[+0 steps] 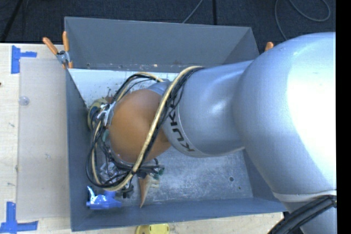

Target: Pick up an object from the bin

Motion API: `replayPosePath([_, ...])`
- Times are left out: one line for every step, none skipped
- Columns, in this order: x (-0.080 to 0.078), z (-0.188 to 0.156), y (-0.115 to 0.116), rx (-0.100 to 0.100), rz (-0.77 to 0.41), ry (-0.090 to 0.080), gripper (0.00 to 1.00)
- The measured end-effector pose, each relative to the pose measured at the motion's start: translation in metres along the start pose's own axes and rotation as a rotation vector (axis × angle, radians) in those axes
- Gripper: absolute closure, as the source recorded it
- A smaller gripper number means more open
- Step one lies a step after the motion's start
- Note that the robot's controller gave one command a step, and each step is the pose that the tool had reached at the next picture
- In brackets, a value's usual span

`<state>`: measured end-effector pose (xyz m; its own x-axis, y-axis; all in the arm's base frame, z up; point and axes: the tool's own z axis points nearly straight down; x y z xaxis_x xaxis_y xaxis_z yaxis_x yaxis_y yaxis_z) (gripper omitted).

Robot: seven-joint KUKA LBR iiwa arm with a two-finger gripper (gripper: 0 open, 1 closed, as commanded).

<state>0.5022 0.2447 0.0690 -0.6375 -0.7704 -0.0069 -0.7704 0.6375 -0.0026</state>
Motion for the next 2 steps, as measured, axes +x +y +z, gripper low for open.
replayPosePath([-0.0022,-0.0001,-0.0028,0.0,0.0,-0.001,1.0])
replayPosePath([-0.0014,-0.0045,-0.0025,-0.002,0.002,0.001,1.0])
